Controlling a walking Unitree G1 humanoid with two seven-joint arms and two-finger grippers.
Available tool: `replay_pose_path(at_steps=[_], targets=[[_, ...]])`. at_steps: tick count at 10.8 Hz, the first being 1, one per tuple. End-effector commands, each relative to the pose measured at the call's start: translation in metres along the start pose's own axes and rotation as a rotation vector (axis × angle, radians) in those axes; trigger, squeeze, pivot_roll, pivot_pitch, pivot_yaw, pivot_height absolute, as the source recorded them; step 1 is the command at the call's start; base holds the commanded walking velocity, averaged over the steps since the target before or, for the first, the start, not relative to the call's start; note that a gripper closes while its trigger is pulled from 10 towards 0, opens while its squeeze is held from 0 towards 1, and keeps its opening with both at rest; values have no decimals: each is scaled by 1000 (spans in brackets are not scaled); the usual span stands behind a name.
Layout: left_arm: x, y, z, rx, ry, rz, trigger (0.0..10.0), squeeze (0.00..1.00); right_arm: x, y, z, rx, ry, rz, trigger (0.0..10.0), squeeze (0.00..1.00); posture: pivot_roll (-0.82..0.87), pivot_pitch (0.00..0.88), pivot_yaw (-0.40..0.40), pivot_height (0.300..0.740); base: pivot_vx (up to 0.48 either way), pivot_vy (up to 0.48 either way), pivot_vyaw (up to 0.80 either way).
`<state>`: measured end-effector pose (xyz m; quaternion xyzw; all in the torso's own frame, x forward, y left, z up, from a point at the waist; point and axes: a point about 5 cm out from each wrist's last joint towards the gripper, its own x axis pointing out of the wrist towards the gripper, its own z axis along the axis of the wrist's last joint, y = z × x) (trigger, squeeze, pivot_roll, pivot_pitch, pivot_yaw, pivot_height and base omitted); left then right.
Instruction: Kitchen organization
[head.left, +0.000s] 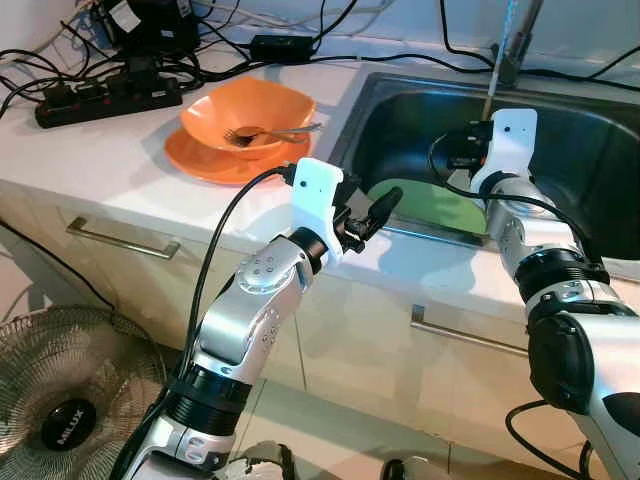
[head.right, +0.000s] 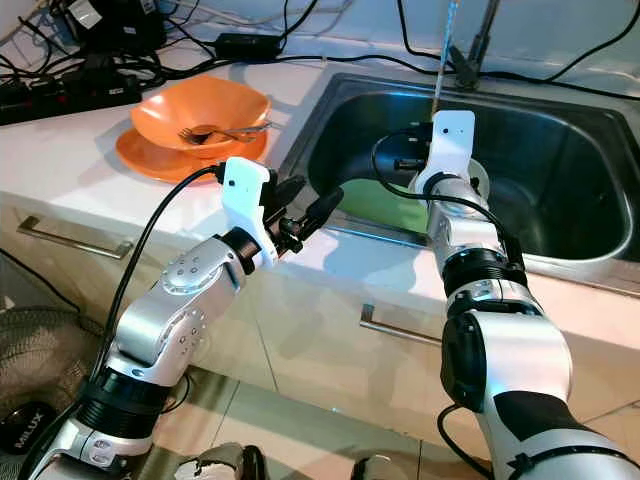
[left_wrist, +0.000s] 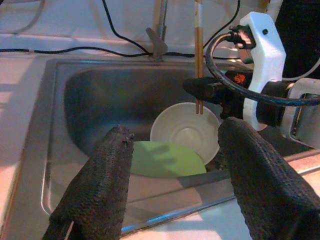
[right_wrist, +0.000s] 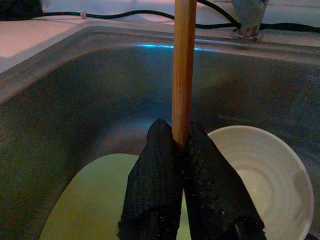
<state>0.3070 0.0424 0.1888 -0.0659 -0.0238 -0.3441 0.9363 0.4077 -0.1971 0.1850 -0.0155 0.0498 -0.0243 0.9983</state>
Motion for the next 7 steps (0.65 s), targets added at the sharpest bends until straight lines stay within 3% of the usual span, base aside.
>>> replay_pose_path(at_steps=[1, 7], targets=[[-2, 0, -3, 4, 19, -3, 10000, 0, 2, 2, 9, 17, -16, 7, 10000, 0, 75, 39, 23, 740, 0, 0, 0], [-2, 0, -3, 4, 19, -3, 10000, 0, 2, 2, 9, 17, -16, 7, 10000, 0, 75, 39, 23, 740, 0, 0, 0]])
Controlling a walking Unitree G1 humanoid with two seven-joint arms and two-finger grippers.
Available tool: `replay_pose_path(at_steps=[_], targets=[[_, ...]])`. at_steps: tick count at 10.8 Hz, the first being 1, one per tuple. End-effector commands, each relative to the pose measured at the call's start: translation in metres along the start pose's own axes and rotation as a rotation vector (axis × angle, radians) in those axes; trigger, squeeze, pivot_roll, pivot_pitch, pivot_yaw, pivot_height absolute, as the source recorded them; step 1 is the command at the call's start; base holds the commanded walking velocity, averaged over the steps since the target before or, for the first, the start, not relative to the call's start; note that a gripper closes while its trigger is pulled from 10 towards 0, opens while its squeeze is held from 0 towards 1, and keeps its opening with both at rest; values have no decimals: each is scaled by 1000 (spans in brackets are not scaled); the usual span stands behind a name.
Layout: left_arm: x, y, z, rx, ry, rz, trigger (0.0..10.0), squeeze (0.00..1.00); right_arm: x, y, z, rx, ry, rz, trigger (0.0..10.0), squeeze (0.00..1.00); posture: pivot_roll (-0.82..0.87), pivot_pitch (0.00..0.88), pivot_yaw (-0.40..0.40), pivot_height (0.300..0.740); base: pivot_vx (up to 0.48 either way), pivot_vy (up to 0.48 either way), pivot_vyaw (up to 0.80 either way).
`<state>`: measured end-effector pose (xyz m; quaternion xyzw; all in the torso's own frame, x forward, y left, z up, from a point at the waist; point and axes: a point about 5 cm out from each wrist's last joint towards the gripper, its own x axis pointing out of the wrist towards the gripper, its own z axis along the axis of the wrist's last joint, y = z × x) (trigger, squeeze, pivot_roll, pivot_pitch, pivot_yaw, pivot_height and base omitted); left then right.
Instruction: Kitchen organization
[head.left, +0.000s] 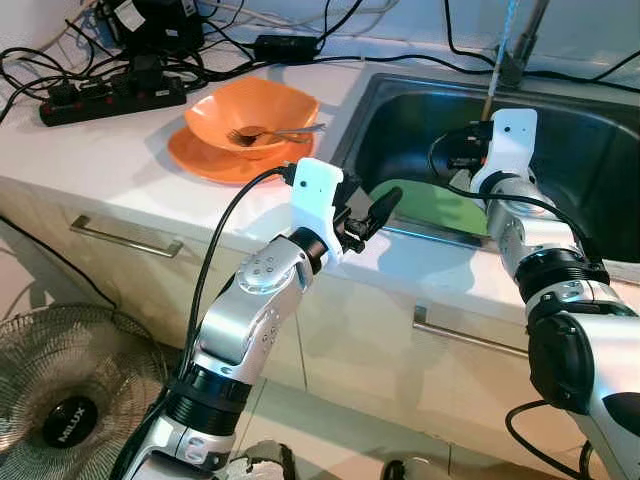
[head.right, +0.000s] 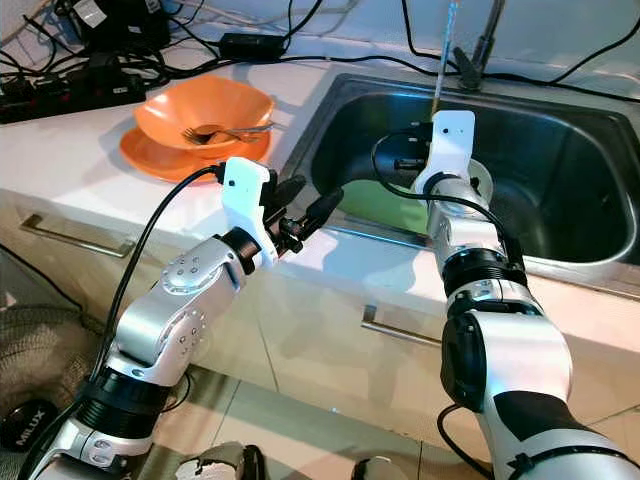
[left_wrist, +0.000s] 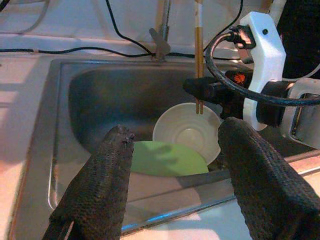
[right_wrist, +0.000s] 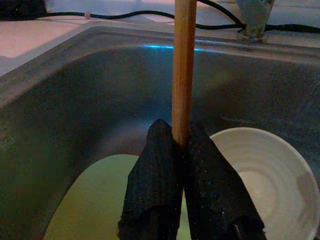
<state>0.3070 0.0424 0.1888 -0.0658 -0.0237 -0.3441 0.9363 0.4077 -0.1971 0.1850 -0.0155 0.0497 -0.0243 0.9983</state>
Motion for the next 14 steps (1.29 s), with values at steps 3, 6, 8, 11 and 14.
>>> replay_pose_path(at_steps=[3, 6, 8, 11, 14], targets=[[-7, 9, -13, 50, 19, 88, 10000, 0, 0, 21, -22, 64, 136, 79, 10000, 0, 127, 103, 14, 740, 0, 0, 0], [-7, 13, -11, 96, 1, 112, 10000, 0, 0, 22, -21, 70, 125, 80, 10000, 0, 130, 101, 12, 740, 0, 0, 0], [-9, 16, -13, 126, -2, 117, 10000, 0, 0, 23, -21, 73, 126, 82, 10000, 0, 131, 99, 11, 740, 0, 0, 0], [-13, 19, -28, 125, 81, 104, 10000, 0, -1, 20, -26, 60, 146, 75, 10000, 0, 129, 98, 10, 740, 0, 0, 0], [-15, 21, -33, 126, 83, 114, 10000, 0, -2, 19, -30, 59, 157, 69, 10000, 0, 130, 96, 12, 740, 0, 0, 0]])
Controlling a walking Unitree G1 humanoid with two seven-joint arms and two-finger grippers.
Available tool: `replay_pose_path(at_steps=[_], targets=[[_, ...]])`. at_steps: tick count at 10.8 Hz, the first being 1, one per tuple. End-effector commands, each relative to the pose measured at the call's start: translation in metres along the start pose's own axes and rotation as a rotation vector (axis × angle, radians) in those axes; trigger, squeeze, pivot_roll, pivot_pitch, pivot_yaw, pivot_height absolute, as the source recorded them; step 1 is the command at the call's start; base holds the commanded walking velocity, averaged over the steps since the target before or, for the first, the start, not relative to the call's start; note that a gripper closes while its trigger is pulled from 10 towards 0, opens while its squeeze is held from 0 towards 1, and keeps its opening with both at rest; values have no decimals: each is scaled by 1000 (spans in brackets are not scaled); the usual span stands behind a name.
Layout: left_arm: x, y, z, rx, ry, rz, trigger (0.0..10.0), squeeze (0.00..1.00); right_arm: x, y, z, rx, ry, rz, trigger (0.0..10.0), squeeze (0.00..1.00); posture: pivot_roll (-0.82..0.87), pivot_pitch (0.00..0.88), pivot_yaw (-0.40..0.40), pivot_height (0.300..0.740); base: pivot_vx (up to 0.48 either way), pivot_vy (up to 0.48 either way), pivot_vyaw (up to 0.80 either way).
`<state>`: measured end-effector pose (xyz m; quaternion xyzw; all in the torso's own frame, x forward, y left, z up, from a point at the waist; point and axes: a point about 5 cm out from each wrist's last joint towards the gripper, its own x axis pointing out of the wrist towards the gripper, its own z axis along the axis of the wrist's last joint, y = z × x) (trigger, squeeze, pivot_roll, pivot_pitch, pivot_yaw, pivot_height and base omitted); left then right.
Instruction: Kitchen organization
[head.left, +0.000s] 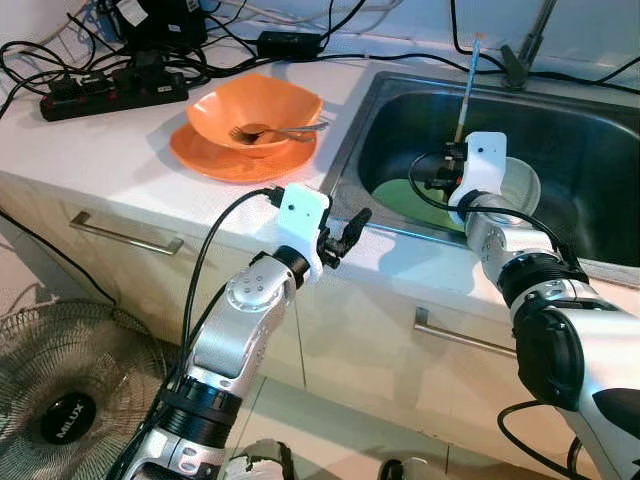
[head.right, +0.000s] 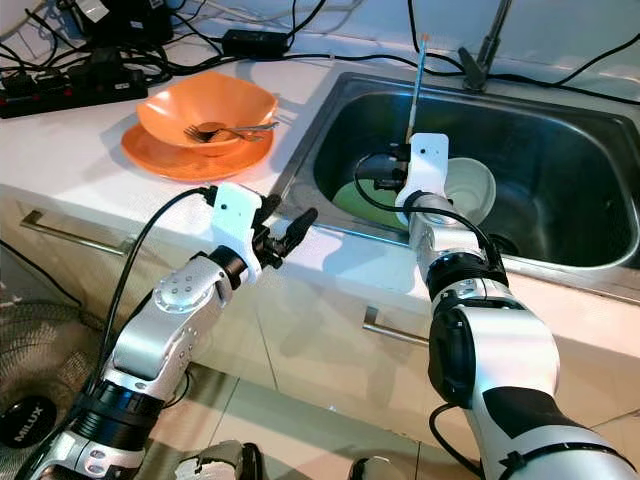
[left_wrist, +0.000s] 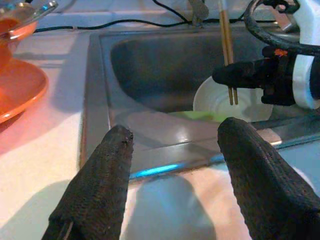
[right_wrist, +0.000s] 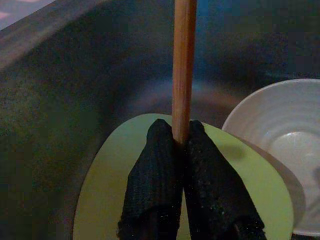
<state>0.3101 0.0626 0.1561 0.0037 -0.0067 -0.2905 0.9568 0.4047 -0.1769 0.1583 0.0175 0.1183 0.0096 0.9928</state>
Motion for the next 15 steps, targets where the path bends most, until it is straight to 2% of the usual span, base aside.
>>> replay_pose_path(at_steps=[1, 2, 8, 9, 11, 12, 14, 15], targets=[[0, -1, -4, 3, 10, -2, 10000, 0, 0, -1, -4, 6, 17, -2, 10000, 396, 128, 90, 14, 740, 0, 0, 0], [0, -2, -4, 2, 9, -5, 10000, 0, 0, -1, -4, 6, 18, -2, 10000, 1000, 129, 87, 15, 740, 0, 0, 0], [3, -9, -6, 9, 10, -32, 10000, 0, -1, -3, -1, -5, -13, -18, 10000, 1000, 120, 51, 26, 740, 0, 0, 0], [3, -9, -5, 18, 1, -31, 10000, 0, 0, -2, 12, -22, -80, -20, 10000, 0, 110, 43, 30, 740, 0, 0, 0], [5, -9, -1, 52, -35, -15, 10000, 0, -3, 2, 48, -19, -285, 17, 10000, 0, 93, 40, 26, 740, 0, 0, 0], [6, -8, 2, 72, -53, 3, 10000, 0, -9, -1, 66, -15, -423, 28, 10000, 0, 72, 49, 22, 740, 0, 0, 0], [5, -6, 0, 86, -64, 26, 10000, 0, -20, -6, 66, -20, -535, 11, 10000, 0, 51, 54, 18, 740, 0, 0, 0], [4, -3, -1, 103, -76, 48, 10000, 0, -32, -6, 60, -30, -602, 11, 10000, 0, 41, 56, 14, 740, 0, 0, 0]])
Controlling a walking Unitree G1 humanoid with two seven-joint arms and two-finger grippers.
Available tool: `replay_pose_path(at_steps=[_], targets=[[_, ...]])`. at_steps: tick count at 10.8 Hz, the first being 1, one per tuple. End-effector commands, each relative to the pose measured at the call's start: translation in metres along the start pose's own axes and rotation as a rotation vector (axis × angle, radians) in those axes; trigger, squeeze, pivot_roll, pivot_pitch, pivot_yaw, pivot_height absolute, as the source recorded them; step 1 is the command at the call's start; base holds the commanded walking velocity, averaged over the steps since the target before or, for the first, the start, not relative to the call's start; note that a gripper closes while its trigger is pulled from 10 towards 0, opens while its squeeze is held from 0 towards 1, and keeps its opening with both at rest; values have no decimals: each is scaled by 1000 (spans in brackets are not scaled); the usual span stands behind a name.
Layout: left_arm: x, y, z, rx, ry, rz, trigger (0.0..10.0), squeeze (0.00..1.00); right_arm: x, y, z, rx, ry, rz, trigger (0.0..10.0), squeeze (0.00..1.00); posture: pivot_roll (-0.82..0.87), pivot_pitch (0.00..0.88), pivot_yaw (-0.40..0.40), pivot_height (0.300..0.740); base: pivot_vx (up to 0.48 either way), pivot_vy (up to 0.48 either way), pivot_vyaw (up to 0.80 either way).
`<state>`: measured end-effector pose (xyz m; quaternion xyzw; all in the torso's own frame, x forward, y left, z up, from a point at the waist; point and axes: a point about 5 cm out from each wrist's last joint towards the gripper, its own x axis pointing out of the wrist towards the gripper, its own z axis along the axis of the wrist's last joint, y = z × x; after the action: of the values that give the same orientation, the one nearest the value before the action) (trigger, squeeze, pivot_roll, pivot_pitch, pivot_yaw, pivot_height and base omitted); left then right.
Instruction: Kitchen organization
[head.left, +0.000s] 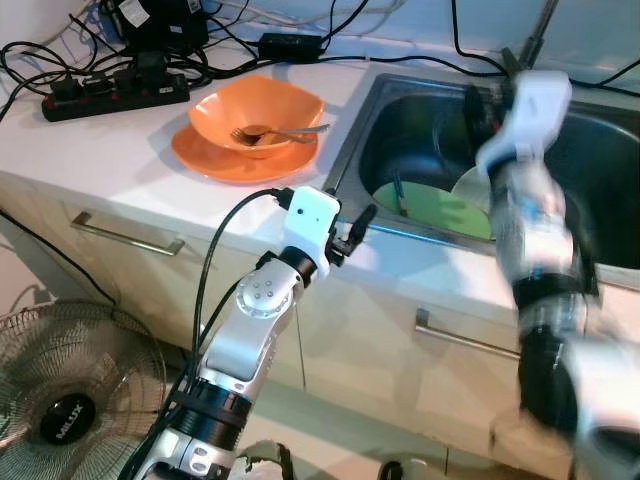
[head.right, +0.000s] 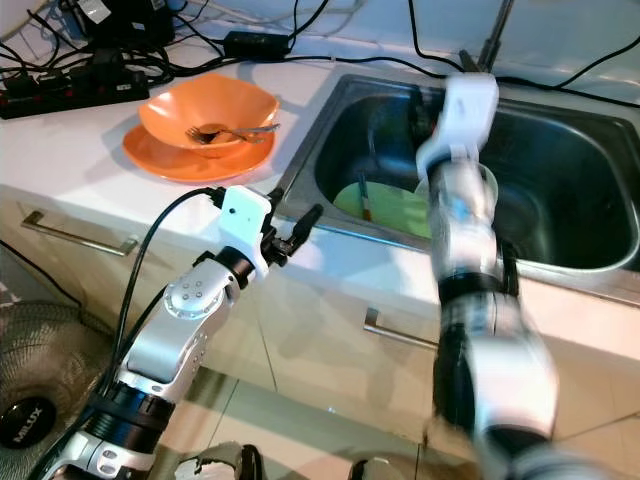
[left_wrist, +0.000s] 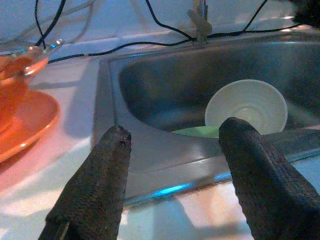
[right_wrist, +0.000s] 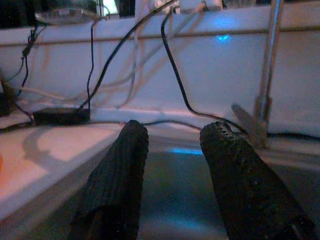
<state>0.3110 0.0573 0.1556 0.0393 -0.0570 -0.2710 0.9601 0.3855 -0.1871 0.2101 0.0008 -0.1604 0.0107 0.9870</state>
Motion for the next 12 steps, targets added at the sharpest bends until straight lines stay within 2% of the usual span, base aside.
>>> replay_pose_path(at_steps=[1, 4, 6, 7, 9, 10, 11, 12], targets=[[-1, 4, 0, 11, -17, 37, 10000, 0, -5, 1, 13, -1, -76, 8, 10000, 0, 33, 59, 10, 740, 0, 0, 0], [-6, 16, 1, 26, -54, 112, 10000, 0, -51, -1, 10, 30, -109, -2, 10000, 0, 11, 74, 11, 740, 0, 0, 0], [-9, 17, -2, 31, -53, 125, 10000, 0, -71, 5, 11, 29, -100, 38, 10000, 0, 8, 79, 12, 740, 0, 0, 0], [-13, 18, -4, 28, -51, 133, 10000, 0, -90, 7, 3, 18, -54, 66, 10000, 0, 6, 86, 14, 740, 0, 0, 0], [-16, 19, -6, 49, -46, 138, 10000, 0, -104, 11, -15, 35, 18, 63, 10000, 0, 3, 87, 18, 740, 0, 0, 0], [-16, 20, -6, 92, -45, 138, 10000, 0, -110, 18, -28, 56, 66, 55, 10000, 0, 13, 84, 23, 740, 0, 0, 0], [-15, 24, -1, 199, -57, 151, 10000, 0, -109, 26, -31, 84, 80, 44, 10000, 0, 17, 87, 25, 740, 0, 0, 0], [-13, 30, 8, 325, -77, 170, 10000, 0, -106, 27, -31, 88, 77, 38, 10000, 0, 18, 83, 28, 740, 0, 0, 0]])
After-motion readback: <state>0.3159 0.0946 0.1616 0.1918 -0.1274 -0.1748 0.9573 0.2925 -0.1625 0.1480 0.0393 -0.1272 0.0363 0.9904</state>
